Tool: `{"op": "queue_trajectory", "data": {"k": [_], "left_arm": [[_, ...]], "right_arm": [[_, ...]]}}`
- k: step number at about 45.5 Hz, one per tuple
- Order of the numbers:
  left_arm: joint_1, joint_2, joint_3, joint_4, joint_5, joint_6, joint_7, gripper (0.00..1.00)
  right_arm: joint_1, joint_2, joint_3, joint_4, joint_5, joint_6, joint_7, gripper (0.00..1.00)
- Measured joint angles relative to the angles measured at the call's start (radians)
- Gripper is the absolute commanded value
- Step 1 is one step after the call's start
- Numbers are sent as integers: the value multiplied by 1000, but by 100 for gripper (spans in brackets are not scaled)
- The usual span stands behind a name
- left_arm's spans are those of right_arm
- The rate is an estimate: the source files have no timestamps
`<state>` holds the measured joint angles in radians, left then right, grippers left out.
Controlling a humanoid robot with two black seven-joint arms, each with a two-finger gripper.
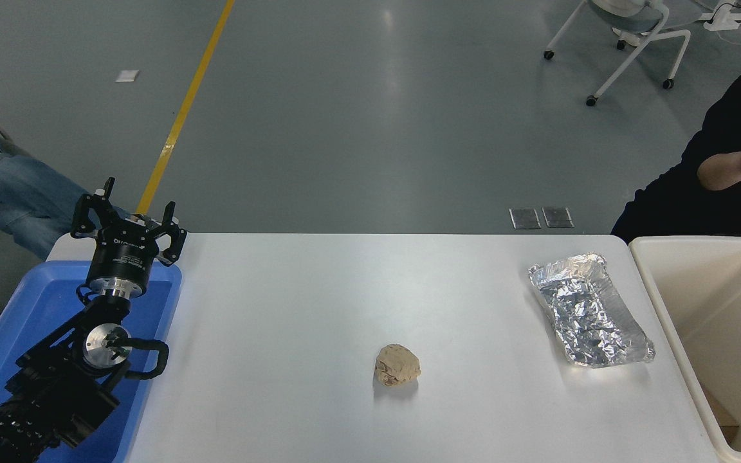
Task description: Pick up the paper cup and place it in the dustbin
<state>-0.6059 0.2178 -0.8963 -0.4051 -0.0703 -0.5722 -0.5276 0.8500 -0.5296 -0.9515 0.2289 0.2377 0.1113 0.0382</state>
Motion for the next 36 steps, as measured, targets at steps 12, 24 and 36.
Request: {"op": "queue_trajectory", "data": {"k": [12,24,36], "left_arm": [[0,0,-1,0,0,-1,0,99],[0,0,0,0,0,-2,0,99],[0,-1,1,0,0,0,0,99]], "right_arm": [[365,26,-114,213,-8,22,-1,100],[687,185,-193,347,-30,211,-1,100],[940,363,-232,581,-66,374,-1,100]]}}
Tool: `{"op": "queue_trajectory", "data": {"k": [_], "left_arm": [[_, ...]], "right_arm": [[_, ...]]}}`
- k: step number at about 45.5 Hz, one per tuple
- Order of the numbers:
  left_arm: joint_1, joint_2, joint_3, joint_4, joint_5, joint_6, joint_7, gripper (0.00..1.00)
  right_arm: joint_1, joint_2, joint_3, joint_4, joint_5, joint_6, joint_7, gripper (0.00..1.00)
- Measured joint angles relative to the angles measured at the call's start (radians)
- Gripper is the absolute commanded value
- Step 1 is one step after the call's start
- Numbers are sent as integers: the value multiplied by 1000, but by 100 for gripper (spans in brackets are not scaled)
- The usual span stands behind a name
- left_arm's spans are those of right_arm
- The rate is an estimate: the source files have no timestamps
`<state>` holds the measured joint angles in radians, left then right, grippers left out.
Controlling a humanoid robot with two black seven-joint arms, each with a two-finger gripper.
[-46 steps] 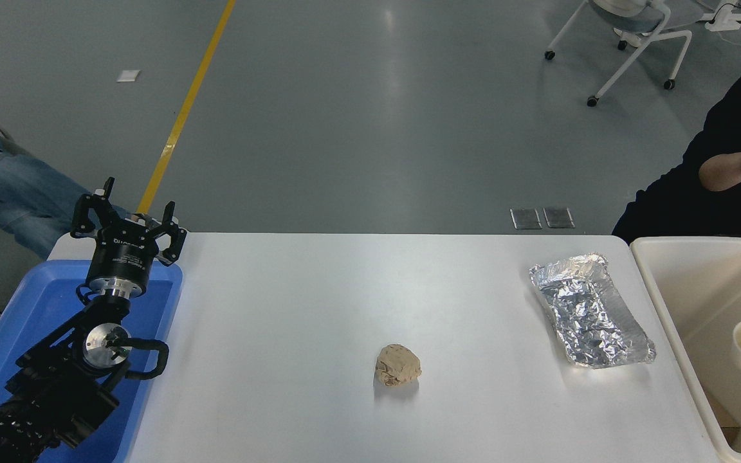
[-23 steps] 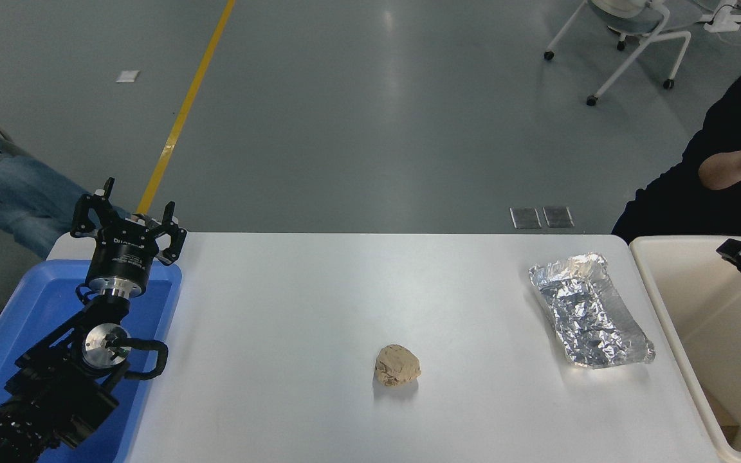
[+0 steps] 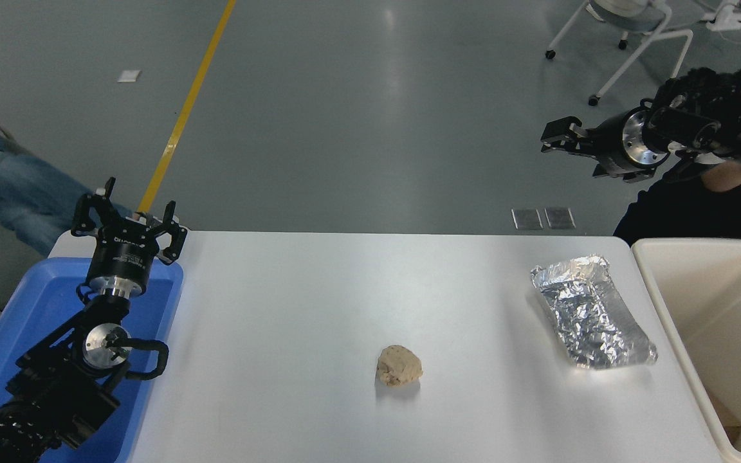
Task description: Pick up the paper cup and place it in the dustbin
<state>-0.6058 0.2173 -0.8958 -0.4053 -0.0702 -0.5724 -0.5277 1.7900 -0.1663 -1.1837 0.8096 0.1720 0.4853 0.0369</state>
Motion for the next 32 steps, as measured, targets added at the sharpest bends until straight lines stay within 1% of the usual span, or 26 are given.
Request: {"op": "queue_trajectory", "data": {"k": [8,15,24,32], "left_arm": [[0,1,0,1,0,0,0,99],[0,1,0,0,0,0,0,99],[0,0,0,0,0,0,0,99],[0,1,0,0,0,0,0,99]], "right_arm": [[150,69,-6,180,-23,81,0,100],[276,94,-7,326,-38,127,0,100],[445,81,-6,521,-55,194,0,100],[542,52,-4,637,-69,226,0,100]]}}
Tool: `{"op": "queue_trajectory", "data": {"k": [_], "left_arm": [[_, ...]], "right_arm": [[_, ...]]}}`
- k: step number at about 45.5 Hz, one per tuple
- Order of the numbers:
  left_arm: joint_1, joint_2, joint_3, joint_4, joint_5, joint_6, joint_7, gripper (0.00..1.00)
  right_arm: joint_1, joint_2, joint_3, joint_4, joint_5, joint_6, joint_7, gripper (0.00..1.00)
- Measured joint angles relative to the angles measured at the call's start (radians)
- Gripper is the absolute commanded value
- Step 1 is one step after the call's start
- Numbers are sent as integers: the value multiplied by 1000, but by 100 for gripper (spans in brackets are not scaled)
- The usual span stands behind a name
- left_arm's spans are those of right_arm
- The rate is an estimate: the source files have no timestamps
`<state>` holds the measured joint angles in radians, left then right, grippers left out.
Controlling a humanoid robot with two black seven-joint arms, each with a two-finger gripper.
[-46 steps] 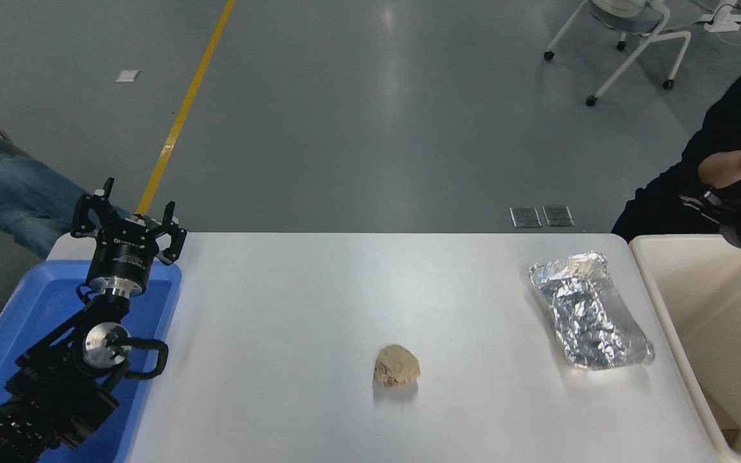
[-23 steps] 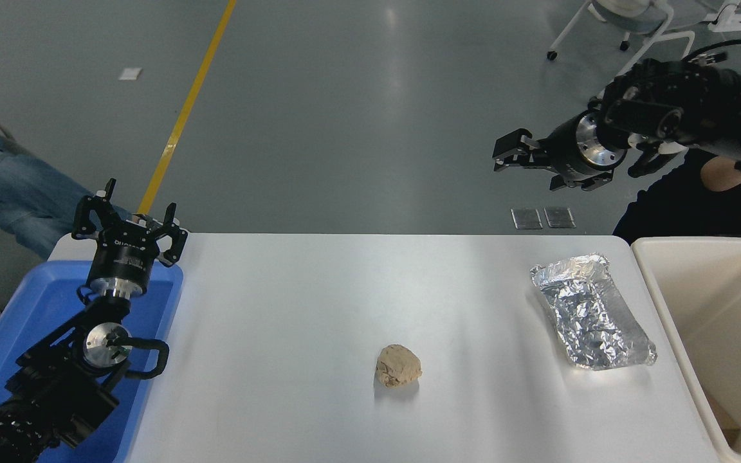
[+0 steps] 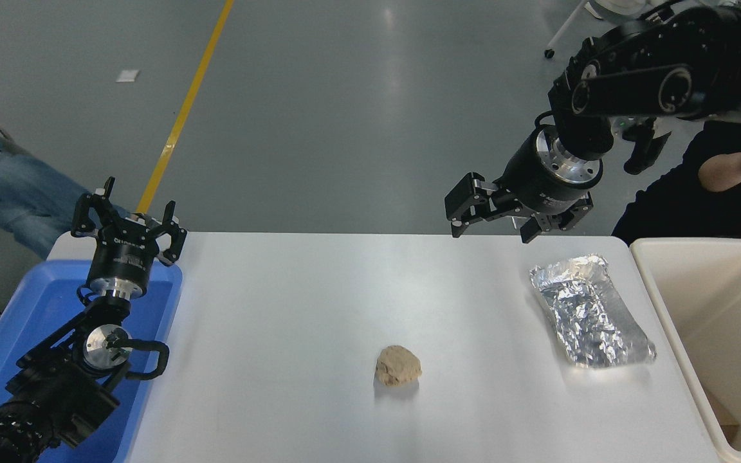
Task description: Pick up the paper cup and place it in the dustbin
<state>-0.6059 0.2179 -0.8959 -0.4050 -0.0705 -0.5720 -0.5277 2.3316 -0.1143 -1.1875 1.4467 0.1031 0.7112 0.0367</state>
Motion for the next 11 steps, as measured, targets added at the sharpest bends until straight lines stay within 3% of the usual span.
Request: {"op": "queue_trajectory", "data": {"k": [11], "left_arm": [[0,0,0,0,0,0,0,99]], "right_arm": [[42,-26,-1,61,-29,16,0,100]]}}
